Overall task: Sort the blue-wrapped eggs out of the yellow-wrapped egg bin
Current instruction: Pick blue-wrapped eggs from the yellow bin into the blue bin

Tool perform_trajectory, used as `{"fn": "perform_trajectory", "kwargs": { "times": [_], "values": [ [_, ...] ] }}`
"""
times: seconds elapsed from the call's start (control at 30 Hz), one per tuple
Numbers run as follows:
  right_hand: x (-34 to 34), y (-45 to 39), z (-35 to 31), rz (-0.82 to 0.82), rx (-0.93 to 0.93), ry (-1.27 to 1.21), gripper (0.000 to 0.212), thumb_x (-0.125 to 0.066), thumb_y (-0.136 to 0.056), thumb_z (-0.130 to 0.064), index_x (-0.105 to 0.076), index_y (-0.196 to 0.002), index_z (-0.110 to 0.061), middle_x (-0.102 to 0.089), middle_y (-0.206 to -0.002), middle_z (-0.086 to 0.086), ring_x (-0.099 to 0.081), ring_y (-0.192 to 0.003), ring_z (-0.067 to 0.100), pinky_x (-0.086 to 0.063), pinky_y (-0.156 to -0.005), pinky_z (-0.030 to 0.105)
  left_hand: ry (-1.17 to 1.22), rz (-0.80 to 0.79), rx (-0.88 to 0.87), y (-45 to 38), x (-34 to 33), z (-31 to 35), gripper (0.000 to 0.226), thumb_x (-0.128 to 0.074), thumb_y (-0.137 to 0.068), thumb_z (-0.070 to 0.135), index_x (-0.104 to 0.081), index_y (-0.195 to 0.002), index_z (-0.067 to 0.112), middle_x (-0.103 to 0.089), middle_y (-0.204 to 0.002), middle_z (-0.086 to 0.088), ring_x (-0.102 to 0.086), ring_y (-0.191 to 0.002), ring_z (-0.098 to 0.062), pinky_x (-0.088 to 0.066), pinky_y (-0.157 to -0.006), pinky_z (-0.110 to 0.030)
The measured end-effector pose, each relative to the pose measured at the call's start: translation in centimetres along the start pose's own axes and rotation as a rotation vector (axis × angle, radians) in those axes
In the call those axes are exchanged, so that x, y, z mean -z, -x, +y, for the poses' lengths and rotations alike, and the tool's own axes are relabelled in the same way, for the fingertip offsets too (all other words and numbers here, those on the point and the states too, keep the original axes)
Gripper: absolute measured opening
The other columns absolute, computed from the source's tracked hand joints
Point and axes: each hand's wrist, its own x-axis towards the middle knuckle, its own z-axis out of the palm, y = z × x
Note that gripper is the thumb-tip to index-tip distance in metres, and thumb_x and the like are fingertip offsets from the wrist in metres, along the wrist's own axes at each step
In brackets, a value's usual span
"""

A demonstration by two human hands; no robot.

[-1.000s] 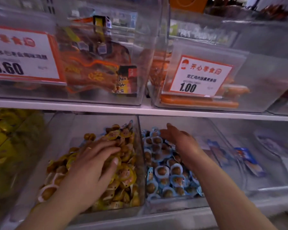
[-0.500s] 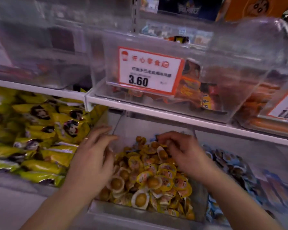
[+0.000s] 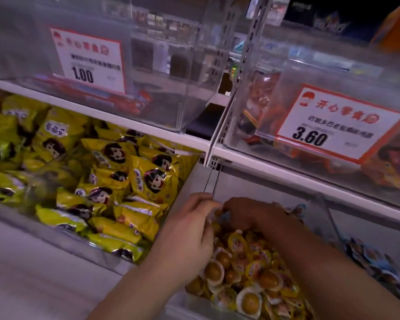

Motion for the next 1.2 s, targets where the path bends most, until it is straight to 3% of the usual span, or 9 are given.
{"fn": "perform_trajectory", "kwargs": {
  "times": [0.23,0.4,0.63,0.7,0.77,0.87,0.97,1.07,1.2],
  "values": [
    [-1.4,-1.5,-0.7,0.217,0.057,-0.02,0.037,-0.063,-0.086,-0.036,-0.061,-0.117,-0.017,-0.064,-0.119,0.01,-0.062,-0.108,0.03,-0.052,-0.09,0.039,0.016,-0.001,-0.003,0.2,-0.2,0.1,0.037,-0.046,-0.096,0.018,-0.057,-0.127,0.035,-0.036,-0.141,0.025,-0.054,-0.117,-0.006,-0.048,-0.097,-0.032],
    [-0.2,0.0,0.6,0.399,0.093,-0.559,0.026,-0.069,-0.087,-0.011,-0.071,-0.112,-0.01,-0.067,-0.122,0.013,-0.066,-0.108,0.027,-0.053,-0.094,0.036,0.047,0.086,-0.009,0.1,0.0,0.3,0.039,-0.052,-0.092,0.012,-0.06,-0.123,0.034,-0.041,-0.135,0.026,-0.048,-0.12,0.002,-0.039,-0.101,-0.015],
    [1.3,8.7,3.0,0.545,-0.015,-1.21,0.014,-0.066,-0.083,0.003,-0.076,-0.09,-0.006,-0.073,-0.111,0.006,-0.07,-0.095,0.015,-0.054,-0.084,0.027,0.192,0.276,-0.19,0.5,-2.4,4.4,0.023,-0.046,-0.095,0.031,-0.061,-0.111,0.036,-0.055,-0.113,0.024,-0.057,-0.105,0.0,-0.045,-0.085,-0.015],
    [0.3,12.0,2.0,0.683,0.062,-1.178,0.019,-0.065,-0.09,-0.002,-0.074,-0.1,-0.016,-0.075,-0.099,0.004,-0.072,-0.089,0.013,-0.054,-0.079,0.021,0.427,0.156,0.046,1.2,-4.2,6.1,0.028,-0.047,-0.092,0.055,-0.058,-0.115,0.044,-0.061,-0.11,0.025,-0.061,-0.1,0.004,-0.047,-0.084,-0.018],
    [-1.0,15.0,0.5,0.748,0.184,-1.063,0.024,-0.063,-0.095,-0.01,-0.069,-0.109,-0.029,-0.074,-0.094,-0.01,-0.069,-0.088,0.0,-0.05,-0.076,0.012,0.902,0.018,0.512,1.1,-5.6,7.5,0.046,-0.052,-0.085,0.073,-0.064,-0.114,0.04,-0.071,-0.109,0.014,-0.07,-0.097,-0.008,-0.055,-0.084,-0.036],
    [-2.9,17.1,-1.3,0.571,0.369,-0.835,0.022,-0.051,-0.102,-0.028,-0.059,-0.116,-0.043,-0.064,-0.111,-0.034,-0.058,-0.106,-0.013,-0.04,-0.086,0.005,1.535,-0.064,0.847,0.4,-6.7,7.7,0.038,-0.059,-0.092,0.049,-0.072,-0.113,0.019,-0.076,-0.107,-0.008,-0.074,-0.095,-0.023,-0.06,-0.07,-0.04],
    [-2.5,16.6,-0.7,0.436,0.399,-1.011,0.027,-0.044,-0.099,-0.036,-0.065,-0.115,-0.043,-0.065,-0.117,-0.032,-0.057,-0.114,-0.011,-0.039,-0.093,0.006,1.591,0.095,0.905,0.0,-6.2,6.7,0.025,-0.057,-0.098,0.023,-0.07,-0.114,0.008,-0.076,-0.09,-0.012,-0.073,-0.071,-0.024,-0.058,-0.06,-0.035],
    [-0.6,12.7,1.2,0.646,0.158,-1.24,0.031,-0.047,-0.097,-0.015,-0.076,-0.099,-0.027,-0.078,-0.098,-0.005,-0.071,-0.1,0.013,-0.053,-0.091,0.029,1.439,0.166,0.931,0.1,-5.4,5.7,0.02,-0.049,-0.1,0.01,-0.066,-0.111,0.007,-0.064,-0.068,-0.016,-0.05,-0.046,-0.021,-0.033,-0.037,-0.022],
    [-0.5,5.2,0.9,0.369,0.224,-0.601,0.027,-0.056,-0.095,-0.01,-0.073,-0.115,-0.016,-0.073,-0.116,0.005,-0.067,-0.108,0.019,-0.05,-0.098,0.033,1.322,0.106,0.912,0.7,-5.0,5.5,0.023,-0.044,-0.1,0.006,-0.066,-0.107,0.007,-0.062,-0.07,-0.016,-0.044,-0.044,-0.021,-0.027,-0.039,-0.021]
  ]
}}
